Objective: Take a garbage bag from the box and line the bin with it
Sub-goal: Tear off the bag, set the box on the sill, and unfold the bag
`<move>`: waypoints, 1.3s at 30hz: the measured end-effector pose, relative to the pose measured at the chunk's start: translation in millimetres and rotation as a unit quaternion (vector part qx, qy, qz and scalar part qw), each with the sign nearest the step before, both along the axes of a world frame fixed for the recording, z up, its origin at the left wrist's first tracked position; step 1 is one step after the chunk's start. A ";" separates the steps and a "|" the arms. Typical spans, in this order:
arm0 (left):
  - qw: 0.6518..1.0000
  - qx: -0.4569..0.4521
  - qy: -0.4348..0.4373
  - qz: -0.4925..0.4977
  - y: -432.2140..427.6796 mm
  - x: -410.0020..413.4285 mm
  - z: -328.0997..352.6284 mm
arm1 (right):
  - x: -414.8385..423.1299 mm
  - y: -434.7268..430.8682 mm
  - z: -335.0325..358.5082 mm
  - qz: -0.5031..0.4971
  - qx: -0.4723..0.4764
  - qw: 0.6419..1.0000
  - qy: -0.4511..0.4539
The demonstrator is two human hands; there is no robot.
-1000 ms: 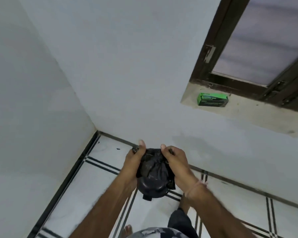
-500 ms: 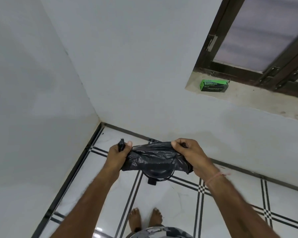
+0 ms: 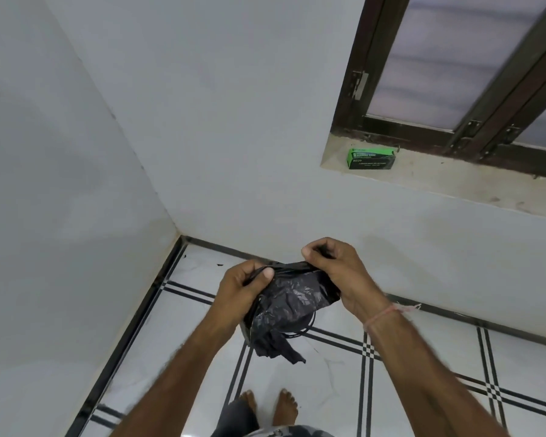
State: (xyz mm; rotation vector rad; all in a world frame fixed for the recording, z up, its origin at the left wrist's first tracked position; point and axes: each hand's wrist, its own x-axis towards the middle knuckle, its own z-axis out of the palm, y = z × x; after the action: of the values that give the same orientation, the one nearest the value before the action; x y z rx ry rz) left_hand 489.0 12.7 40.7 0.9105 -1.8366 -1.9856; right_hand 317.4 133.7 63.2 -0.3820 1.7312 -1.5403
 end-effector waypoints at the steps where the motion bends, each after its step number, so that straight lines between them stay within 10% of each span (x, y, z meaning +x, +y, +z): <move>1: 1.000 -0.006 -0.003 0.006 0.7 5.4 -0.9 | 1.9 1.4 -3.5 -0.022 0.000 1.000 -0.010; 13: 0.993 0.029 -0.036 -0.105 4.2 5.6 7.2 | 43.7 -13.6 -10.0 -0.005 -0.039 0.998 -0.038; 23: 0.994 0.090 0.010 0.065 -24.4 24.5 -1.3 | 72.1 -33.6 -4.2 -0.082 -0.015 0.991 -0.105; 32: 0.993 0.112 0.029 0.033 -49.9 37.0 11.3 | 93.5 -48.2 -2.6 -0.044 -0.009 0.999 0.031; 39: 0.979 0.196 0.043 0.028 -62.4 53.5 5.5 | 107.5 -51.7 -11.8 -0.109 -0.064 0.988 -0.084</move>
State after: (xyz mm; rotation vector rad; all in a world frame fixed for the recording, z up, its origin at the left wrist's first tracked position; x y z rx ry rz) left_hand 542.5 -49.7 46.2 0.9490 -1.3806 -2.3571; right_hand 424.9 81.9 51.4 -0.1234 1.5880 -1.7919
